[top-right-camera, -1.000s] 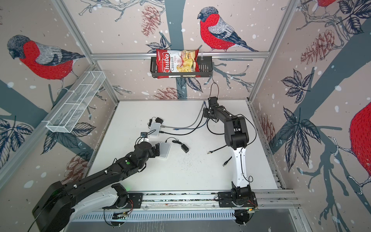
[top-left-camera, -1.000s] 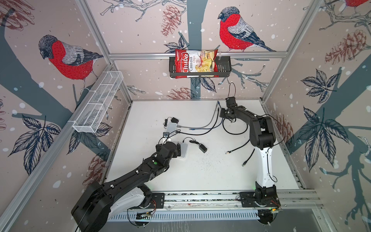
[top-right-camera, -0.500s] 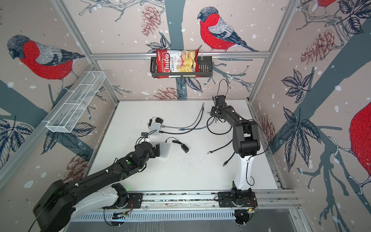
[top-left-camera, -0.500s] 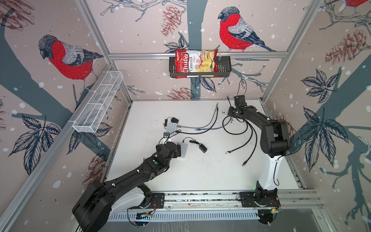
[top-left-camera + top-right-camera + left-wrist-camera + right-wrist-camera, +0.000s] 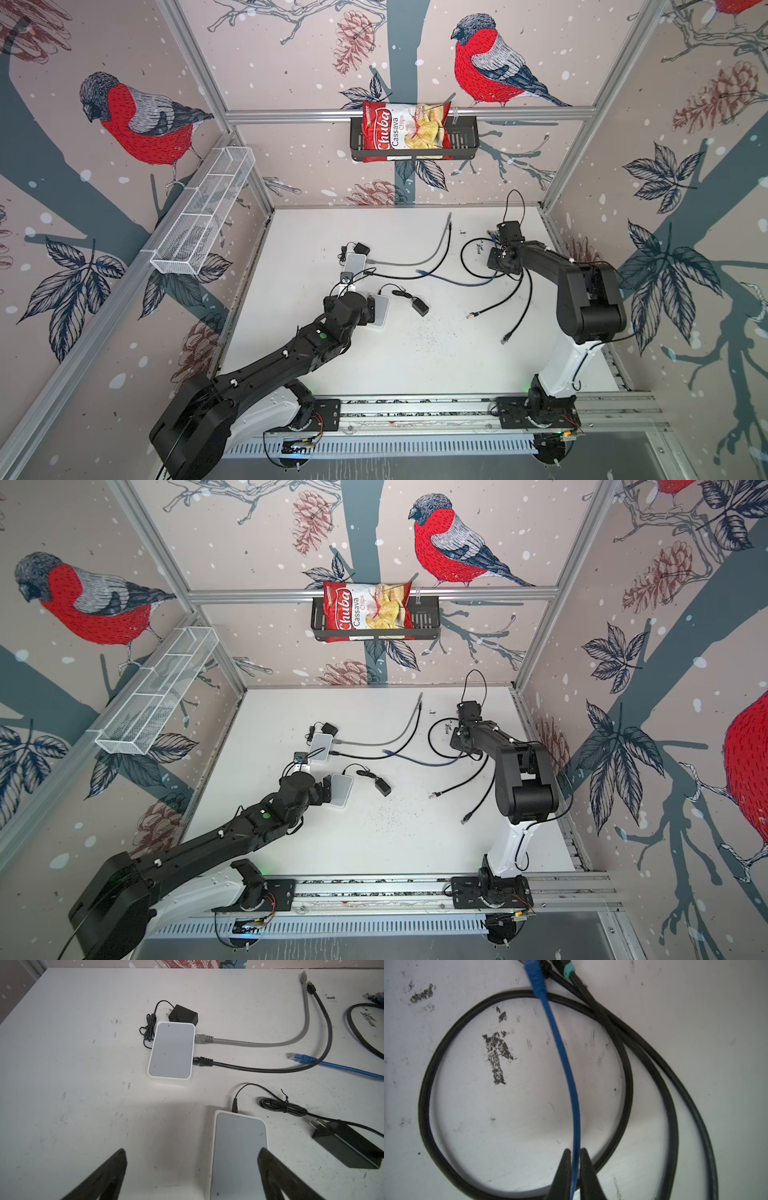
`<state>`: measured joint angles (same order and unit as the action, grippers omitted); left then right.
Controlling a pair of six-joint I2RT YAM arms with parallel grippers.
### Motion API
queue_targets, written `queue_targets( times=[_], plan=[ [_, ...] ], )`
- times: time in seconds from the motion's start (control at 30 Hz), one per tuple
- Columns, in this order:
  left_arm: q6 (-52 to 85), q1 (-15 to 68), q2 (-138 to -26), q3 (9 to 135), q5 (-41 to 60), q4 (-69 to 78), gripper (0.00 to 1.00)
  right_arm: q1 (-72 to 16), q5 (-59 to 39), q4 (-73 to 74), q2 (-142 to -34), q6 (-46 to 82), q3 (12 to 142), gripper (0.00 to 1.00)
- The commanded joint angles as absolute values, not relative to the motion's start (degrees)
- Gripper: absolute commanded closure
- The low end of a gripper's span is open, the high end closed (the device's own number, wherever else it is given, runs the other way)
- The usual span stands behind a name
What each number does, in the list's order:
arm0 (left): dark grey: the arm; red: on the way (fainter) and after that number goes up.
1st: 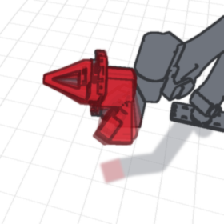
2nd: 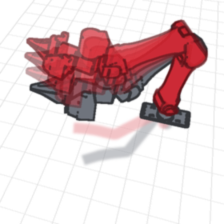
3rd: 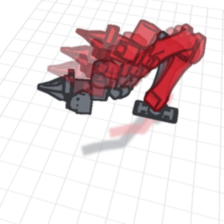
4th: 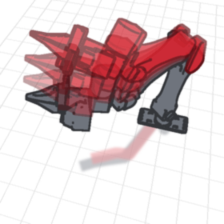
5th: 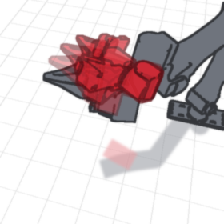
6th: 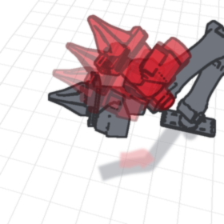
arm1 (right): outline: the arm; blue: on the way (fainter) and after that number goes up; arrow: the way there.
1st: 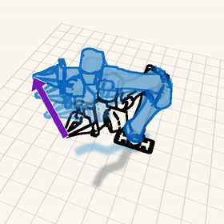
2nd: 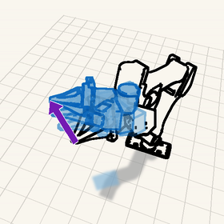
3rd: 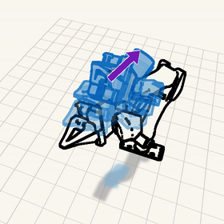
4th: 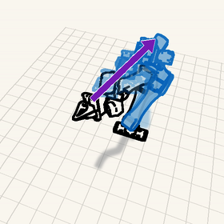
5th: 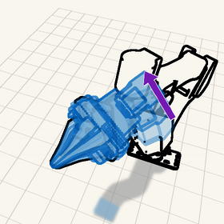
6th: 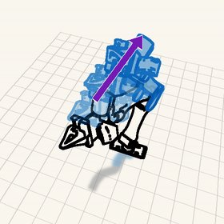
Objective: Insert the plug into the switch port
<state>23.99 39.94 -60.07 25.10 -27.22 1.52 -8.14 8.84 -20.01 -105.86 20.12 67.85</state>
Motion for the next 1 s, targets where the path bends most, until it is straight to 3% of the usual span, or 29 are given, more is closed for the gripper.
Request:
queue_targets(
  times=[0.0, 0.2, 0.47, 0.83, 0.97],
  plan=[
    [22.7, 39.9, -59.8, 25.1, -26.6, 5.5, 0.03, -8.8, 4.6, -18.0, -104.3, 16.3, 66.7, 0.80],
    [21.9, 39.9, -59.8, 24.8, -24.7, 7.7, 0.03, -13.2, -3.3, -14.5, -102.0, 7.4, 65.3, 0.67],
    [21.1, 39.9, -59.0, 23.3, -24.5, 10.5, 0.03, -26.7, -4.8, -11.3, -103.4, -9.8, 64.0, 0.65],
    [19.8, 39.9, -59.0, 22.2, -23.0, 12.2, 0.03, -29.8, -8.0, -13.9, -110.7, -14.0, 68.6, 0.61],
    [19.6, 39.9, -59.1, 22.5, -23.0, 12.0, 0.03, -30.2, -7.7, -14.3, -112.1, -14.7, 69.5, 0.67]
  ],
)
